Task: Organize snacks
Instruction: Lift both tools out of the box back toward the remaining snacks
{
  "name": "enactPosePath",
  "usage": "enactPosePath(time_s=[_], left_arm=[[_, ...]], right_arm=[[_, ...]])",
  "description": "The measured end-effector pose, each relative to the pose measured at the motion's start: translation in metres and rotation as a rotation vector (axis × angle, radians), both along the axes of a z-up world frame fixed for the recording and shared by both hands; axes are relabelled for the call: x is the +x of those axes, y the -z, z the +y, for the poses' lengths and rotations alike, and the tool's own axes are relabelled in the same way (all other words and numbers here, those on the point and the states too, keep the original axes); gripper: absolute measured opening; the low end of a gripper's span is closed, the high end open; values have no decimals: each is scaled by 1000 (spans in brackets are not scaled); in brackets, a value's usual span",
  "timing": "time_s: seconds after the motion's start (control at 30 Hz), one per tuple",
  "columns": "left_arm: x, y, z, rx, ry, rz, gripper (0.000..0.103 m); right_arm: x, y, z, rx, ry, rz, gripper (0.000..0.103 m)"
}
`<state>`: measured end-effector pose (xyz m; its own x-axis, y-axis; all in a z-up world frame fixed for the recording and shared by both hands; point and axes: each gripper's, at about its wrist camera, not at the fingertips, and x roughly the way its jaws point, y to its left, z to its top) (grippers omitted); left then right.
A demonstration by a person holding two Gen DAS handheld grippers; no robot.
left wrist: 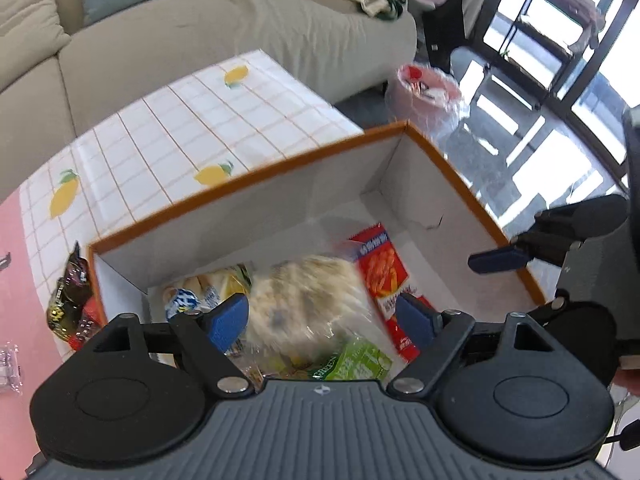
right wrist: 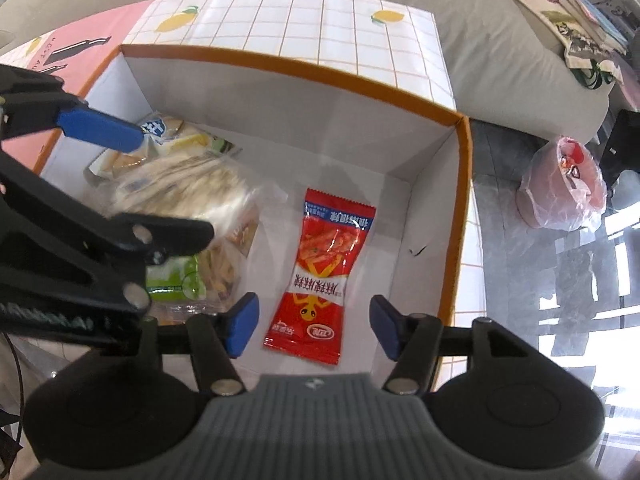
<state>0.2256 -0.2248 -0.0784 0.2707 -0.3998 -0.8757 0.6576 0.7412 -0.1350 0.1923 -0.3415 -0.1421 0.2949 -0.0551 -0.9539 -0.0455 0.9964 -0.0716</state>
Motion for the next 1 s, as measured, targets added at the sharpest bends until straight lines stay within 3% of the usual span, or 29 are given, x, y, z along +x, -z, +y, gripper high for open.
enactPosePath(time_s=[0.43,0.73,1.0], left_arm=[[-27,-50,40,-58,-57,-54,97],[-47,-69,93,-79,-143,-81,95],[-67,-86,146,-146,-251,-115,93]], right_arm=[[-23,-37,16,-36,30,-53,70],[-42,-66,50,43,55,-135,74],[-57,-82,96,70,63,-245,75]])
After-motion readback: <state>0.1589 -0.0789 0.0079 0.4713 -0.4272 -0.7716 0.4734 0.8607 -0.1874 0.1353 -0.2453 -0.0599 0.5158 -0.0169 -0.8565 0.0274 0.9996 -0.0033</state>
